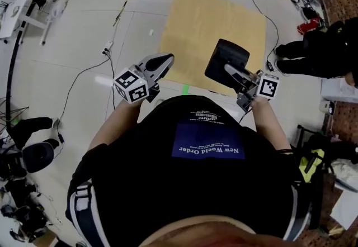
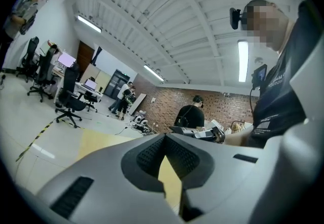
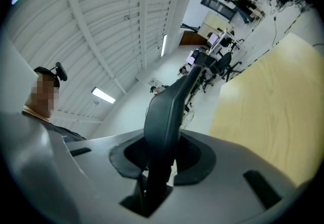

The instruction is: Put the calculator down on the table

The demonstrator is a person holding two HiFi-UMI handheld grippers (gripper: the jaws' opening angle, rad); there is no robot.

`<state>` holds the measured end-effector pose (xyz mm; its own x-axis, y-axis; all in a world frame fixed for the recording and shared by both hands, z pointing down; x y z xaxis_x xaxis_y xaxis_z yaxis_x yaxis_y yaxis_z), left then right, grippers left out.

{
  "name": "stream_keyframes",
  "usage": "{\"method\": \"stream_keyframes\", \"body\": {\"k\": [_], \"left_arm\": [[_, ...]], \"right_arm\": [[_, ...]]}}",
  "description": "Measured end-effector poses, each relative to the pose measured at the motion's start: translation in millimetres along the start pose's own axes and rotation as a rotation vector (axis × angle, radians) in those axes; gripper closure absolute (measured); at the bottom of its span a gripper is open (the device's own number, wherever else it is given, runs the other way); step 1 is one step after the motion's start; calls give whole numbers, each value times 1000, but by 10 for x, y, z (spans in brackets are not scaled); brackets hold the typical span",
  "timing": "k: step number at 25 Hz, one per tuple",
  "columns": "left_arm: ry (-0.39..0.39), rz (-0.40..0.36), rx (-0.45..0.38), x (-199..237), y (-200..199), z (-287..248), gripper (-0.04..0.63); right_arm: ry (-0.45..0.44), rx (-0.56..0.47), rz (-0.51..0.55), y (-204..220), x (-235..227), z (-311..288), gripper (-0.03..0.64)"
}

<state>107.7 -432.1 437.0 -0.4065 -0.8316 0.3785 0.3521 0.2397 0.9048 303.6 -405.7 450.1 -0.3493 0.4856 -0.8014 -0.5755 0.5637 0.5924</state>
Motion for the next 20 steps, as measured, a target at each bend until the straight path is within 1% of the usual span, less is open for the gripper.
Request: {"method": "stream_keyframes", "body": {"k": [2,4,9,13,16,18,20], "left_arm": [[-37,-8,-3,101,-20,89,588],[-91,1,2,237,-13,340,588],[-233,48,18,647,103,1132,588],[-297,103,18,863,252,1576,588],[-341,154,-4,933,335,1894,588],[-360,158,2,984,384,2095,588],[-363,164,3,1023,399,2232,588]], "right_arm": [[-4,60,3,45,-86,-182,537],[-5,146,-9,240,-189,-469,537],[-14,353,-79,1032,-569,-1304,537],[18,499,-107,1677,-978,-1738,537],[58,576,-120,2124,-1206,-1925,537],[79,602,-141,2341,-1289,-2018,537],[86,618,-150,2458,-1316,-2110,537]]}}
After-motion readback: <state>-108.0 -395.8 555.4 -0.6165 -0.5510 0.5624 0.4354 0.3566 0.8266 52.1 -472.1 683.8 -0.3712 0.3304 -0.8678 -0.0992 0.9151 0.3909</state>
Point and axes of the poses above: the fingertips, and each gripper's own axes: z backward along the fingers, x to its left, y out of its underside, the point moved 1 cm from there along z, backward along the fingers, and after that the axes turned 14 degrees about -x, right-handed, at the moved point
